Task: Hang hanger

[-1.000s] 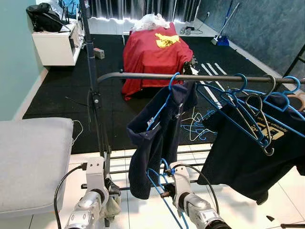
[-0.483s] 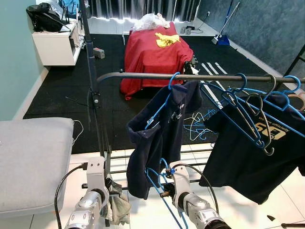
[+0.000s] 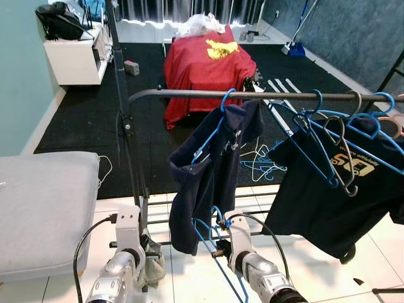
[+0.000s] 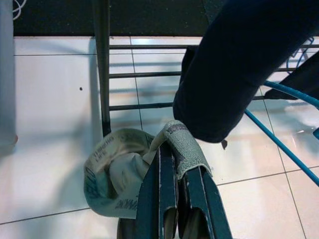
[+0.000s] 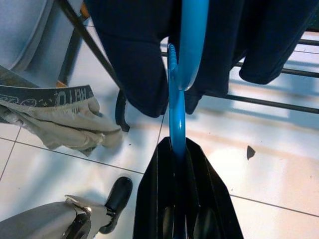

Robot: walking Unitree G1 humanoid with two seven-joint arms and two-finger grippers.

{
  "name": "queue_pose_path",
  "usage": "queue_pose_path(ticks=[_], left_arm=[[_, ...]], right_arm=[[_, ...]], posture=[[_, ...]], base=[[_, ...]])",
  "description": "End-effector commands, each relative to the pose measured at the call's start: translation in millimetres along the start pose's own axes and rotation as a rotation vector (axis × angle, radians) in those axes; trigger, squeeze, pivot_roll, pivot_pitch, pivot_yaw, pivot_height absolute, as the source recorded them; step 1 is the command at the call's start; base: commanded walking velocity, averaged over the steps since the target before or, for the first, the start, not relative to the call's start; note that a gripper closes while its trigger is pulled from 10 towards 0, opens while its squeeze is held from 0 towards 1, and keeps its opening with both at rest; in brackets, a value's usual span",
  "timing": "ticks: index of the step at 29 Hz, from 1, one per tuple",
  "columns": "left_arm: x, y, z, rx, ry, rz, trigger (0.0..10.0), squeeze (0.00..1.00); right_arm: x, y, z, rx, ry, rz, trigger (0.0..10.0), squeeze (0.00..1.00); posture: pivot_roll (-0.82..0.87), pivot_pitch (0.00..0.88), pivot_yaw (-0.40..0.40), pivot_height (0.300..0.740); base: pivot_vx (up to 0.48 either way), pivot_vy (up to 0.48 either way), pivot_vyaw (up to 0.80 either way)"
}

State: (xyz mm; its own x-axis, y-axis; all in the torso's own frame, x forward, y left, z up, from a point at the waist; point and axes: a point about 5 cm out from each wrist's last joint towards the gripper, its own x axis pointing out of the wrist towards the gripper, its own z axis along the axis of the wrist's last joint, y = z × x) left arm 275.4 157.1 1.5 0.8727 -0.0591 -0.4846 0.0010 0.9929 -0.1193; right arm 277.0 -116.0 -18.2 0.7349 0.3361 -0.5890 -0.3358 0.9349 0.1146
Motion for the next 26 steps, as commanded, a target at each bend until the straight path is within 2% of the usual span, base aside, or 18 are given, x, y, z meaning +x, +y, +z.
queue_pose_path(ticks=[1, 26], left_arm=[[-0.6, -2.8, -1.3, 0.002, 0.008, -0.012, 10.0, 0.00], [-1.3, -1.3, -1.4, 0.006, 0.013, -0.018, 10.0, 0.00]], right_arm=[[-0.4, -0.6, -1.0, 0.019, 0.003, -0.004, 10.0, 0.00], [-0.9, -0.1, -3.6, 0.023, 0.008, -0.006, 10.0, 0.00]], posture=[[0.03, 0.065, -0.070, 0.740], [0.04, 0.065, -0.062, 0.740]], base=[[-0.247, 0.000, 0.00], [-0.249, 0.000, 0.00]])
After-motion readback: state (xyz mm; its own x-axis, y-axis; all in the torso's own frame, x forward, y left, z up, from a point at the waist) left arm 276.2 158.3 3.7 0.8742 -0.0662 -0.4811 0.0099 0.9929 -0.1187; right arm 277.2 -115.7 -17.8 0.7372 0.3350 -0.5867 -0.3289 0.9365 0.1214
